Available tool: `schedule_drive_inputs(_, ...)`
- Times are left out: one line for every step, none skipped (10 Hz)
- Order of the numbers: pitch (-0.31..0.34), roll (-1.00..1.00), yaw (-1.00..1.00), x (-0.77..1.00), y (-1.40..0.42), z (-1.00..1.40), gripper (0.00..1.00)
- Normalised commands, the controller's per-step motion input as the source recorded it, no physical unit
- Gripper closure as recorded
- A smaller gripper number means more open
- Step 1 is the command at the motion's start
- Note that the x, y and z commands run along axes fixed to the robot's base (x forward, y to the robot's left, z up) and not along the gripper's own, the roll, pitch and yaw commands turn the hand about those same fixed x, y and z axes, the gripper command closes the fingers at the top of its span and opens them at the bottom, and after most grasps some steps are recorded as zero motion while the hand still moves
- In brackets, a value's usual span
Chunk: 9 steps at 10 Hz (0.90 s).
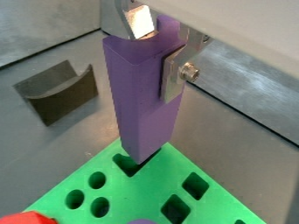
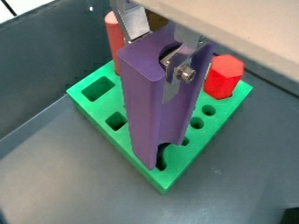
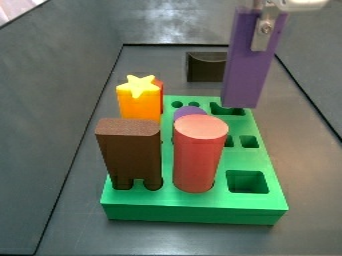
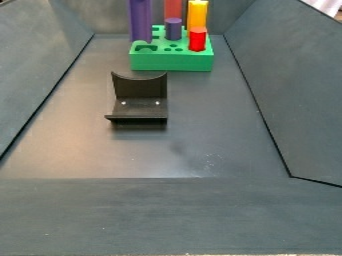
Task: Pick up the arch object. Move up. Move to above the board. Insert the arch object.
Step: Insert the arch object.
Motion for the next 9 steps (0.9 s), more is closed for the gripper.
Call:
schedule_drive_inputs(0.050, 0.04, -0.11, 0.00, 0.00, -0.14, 1.00)
schedule_drive_inputs(0.054, 0.04, -0.13, -0.02, 0.00, -0.14, 1.00)
schedule_drive_inputs(0.001, 0.00, -0.15, -0.18, 0.00, -0.05, 1.00)
schedule_drive_inputs(0.000, 0.00, -0.12, -0.08, 0.00, -0.01, 1.00)
schedule_drive_inputs(0.010, 0.00, -0.07, 0.00, 0.05, -0.06, 1.00)
schedule_drive_inputs(0.016, 0.00, 0.00, 0.00, 0.11, -0.09, 1.00)
schedule_drive_inputs(0.000, 0.00, 0.00, -0.09, 0.17, -0.10, 1.00)
schedule_drive_inputs(0.000, 0.00, 0.00, -0.07, 0.12, -0.06, 1.00)
schedule_drive_inputs(0.000, 0.00, 0.00, -0.11, 0.00, -0.06, 1.00)
